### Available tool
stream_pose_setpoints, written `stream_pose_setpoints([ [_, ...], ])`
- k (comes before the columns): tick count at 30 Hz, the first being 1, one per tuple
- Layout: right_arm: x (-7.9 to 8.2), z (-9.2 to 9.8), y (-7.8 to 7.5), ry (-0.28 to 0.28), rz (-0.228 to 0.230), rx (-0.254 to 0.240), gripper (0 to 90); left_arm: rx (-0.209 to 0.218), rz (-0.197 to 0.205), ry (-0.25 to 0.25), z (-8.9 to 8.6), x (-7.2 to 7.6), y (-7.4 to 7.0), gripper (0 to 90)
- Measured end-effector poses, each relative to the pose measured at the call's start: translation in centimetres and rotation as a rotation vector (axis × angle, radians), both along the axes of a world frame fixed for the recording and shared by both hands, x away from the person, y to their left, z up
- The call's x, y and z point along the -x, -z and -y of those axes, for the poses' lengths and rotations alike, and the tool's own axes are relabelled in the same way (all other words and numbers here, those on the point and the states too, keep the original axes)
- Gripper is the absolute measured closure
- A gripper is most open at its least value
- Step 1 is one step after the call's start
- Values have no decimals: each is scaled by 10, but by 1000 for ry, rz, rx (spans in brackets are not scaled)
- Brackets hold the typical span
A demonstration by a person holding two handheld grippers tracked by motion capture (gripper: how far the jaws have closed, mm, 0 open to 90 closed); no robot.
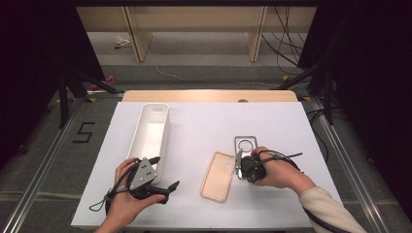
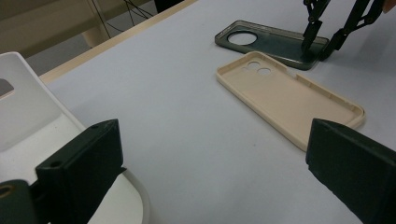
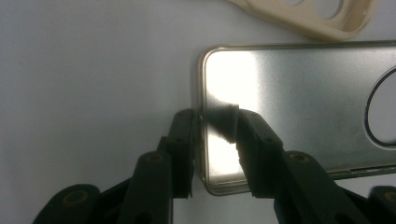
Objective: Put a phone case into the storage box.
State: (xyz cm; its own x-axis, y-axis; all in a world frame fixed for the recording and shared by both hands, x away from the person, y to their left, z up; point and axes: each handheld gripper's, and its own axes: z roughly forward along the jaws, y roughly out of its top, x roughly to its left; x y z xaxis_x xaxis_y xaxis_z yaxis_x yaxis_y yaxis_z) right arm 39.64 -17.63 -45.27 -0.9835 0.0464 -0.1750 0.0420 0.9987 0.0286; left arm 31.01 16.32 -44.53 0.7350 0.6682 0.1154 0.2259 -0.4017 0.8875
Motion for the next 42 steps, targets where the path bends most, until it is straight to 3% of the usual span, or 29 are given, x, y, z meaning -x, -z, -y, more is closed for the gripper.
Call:
stream_pose_setpoints([
  [15,2,-1,1,-9,-17,10,810,1,0,2,0,0,0,34],
  [42,6,-1,0,-2,-24,10,884,5,0,7,0,1,-1,43],
])
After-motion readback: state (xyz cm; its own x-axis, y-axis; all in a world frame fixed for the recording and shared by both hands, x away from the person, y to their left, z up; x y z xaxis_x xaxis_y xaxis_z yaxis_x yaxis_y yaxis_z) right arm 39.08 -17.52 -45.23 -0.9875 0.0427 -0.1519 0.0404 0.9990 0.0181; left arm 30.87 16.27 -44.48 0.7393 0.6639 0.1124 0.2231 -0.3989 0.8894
